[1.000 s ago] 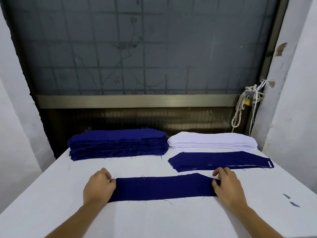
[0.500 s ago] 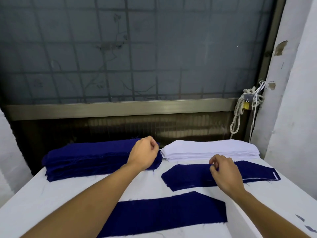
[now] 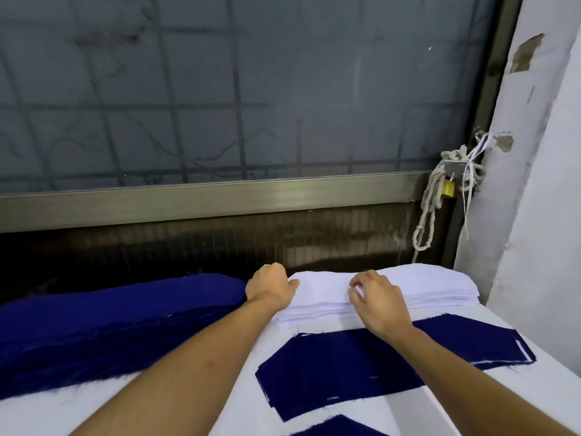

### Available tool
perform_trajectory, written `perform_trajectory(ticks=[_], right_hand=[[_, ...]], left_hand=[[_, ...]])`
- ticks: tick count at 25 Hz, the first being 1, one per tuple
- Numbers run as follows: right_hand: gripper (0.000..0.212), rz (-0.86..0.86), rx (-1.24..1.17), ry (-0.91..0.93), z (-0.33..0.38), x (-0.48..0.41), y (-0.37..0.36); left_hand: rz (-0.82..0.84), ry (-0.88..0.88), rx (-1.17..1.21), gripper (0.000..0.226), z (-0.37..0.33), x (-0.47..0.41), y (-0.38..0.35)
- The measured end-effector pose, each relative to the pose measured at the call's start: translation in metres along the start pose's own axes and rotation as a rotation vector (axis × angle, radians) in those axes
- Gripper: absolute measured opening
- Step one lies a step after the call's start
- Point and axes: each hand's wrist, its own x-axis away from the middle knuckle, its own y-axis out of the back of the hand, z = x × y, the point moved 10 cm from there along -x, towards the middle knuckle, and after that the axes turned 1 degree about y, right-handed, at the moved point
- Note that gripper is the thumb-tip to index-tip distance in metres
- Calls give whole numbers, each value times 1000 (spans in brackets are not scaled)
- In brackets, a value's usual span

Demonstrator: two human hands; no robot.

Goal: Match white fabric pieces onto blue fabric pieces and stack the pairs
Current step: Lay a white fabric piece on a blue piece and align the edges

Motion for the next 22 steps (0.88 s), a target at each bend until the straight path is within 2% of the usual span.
perform_trajectory(ticks=[4, 9, 12, 14, 17, 20, 22], right_hand=[[24, -2, 41, -9, -7, -6, -13], [24, 3, 84, -2, -4, -5, -14], [25, 2, 93, -7, -3, -4, -13], [25, 11, 102, -7, -1, -4, -12], [26, 60, 125, -19, 1, -7, -14], [40, 51, 91, -29, 9, -11, -7], [51, 8, 19, 54, 29, -13, 4]], left_hand=[[-18, 12, 100, 25, -4, -11, -5], [-145, -84, 3, 33, -17, -7, 9], [-181, -136, -176, 43, -22, -4, 11], [-227, -200, -267, 36, -30, 1, 13], [-293, -299, -216, 17, -42, 7, 22], [-245, -389, -89, 7, -52, 13, 27], [-205, -486, -85, 8, -65, 23, 29]])
